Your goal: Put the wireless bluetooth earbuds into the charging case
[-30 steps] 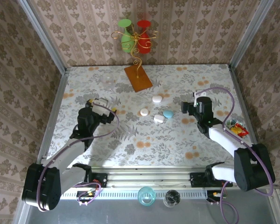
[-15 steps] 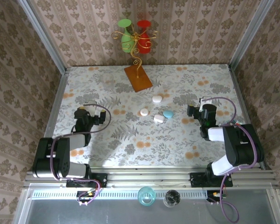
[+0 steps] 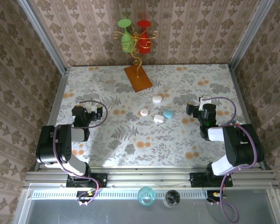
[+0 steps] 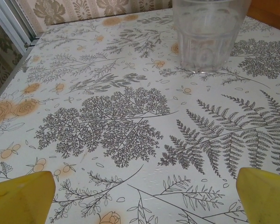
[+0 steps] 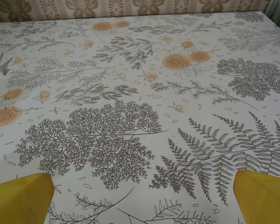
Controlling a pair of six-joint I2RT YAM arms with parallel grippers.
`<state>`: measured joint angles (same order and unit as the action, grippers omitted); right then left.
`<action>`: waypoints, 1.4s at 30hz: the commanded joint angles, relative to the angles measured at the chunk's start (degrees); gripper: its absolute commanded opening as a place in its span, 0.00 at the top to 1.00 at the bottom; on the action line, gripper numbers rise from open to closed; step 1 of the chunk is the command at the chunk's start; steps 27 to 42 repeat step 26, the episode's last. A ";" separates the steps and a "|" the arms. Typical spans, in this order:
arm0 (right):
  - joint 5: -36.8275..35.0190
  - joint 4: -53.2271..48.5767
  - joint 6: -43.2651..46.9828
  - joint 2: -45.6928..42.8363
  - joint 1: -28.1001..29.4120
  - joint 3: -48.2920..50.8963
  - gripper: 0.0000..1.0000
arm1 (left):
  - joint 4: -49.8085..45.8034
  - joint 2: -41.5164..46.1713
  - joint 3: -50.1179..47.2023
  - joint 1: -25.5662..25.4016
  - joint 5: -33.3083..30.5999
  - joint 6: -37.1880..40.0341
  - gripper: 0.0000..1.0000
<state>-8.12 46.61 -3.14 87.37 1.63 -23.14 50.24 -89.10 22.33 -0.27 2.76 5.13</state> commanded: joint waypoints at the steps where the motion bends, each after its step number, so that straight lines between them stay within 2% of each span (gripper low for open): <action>1: 0.39 2.43 0.24 0.25 -0.22 -0.07 0.00 | 2.01 -0.02 0.23 0.27 0.18 -1.26 0.00; 42: 0.37 2.61 0.32 0.20 -0.22 0.01 0.00 | 1.91 -0.18 0.31 0.19 0.15 -1.26 0.00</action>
